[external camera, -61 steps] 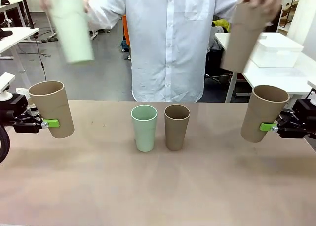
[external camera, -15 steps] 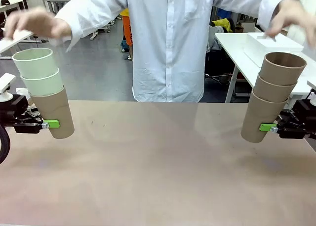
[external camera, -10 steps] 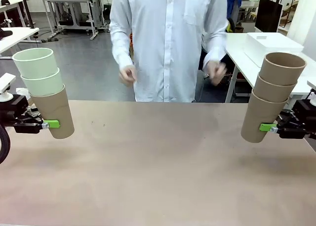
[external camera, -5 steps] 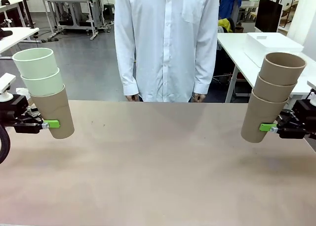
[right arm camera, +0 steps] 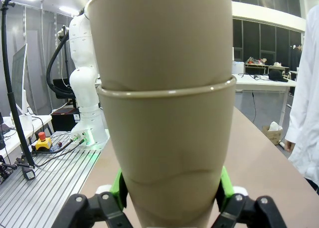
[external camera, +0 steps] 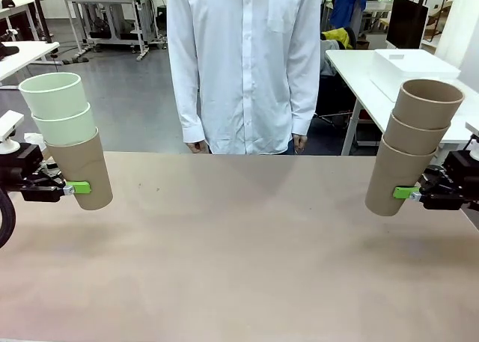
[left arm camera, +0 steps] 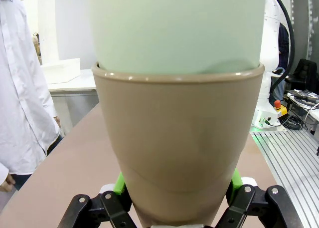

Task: Stack the cups and store them in the basket.
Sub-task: Place the stack of Reusable plastic cups into the Pantry Basket.

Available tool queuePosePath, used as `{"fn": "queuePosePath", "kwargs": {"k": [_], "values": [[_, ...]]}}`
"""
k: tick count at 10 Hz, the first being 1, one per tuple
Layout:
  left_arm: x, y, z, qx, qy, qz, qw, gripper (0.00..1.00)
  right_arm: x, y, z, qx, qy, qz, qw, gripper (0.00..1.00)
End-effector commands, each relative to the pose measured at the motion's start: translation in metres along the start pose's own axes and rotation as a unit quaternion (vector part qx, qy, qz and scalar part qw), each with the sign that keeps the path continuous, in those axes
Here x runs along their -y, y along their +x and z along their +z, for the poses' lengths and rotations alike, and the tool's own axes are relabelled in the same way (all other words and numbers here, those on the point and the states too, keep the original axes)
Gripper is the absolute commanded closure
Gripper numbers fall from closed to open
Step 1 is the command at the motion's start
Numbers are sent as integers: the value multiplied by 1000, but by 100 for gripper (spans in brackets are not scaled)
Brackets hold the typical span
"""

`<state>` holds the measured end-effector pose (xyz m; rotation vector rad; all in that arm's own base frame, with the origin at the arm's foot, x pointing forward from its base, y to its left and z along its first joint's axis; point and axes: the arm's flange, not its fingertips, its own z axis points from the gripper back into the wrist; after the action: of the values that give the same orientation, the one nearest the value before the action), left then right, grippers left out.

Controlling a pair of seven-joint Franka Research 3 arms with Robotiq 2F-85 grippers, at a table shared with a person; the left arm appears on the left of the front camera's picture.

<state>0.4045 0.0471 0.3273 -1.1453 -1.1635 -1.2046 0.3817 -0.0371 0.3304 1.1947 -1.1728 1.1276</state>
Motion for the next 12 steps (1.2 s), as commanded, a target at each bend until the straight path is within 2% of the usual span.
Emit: {"fn": "queuePosePath", "kwargs": {"k": [1, 12], "values": [[-1, 5, 0, 4, -1, -5, 1000, 16, 1, 5, -1, 3, -2, 3, 1000, 15], [-1, 5, 0, 4, -1, -5, 1000, 16, 1, 5, -1, 3, -2, 3, 1000, 15]]}}
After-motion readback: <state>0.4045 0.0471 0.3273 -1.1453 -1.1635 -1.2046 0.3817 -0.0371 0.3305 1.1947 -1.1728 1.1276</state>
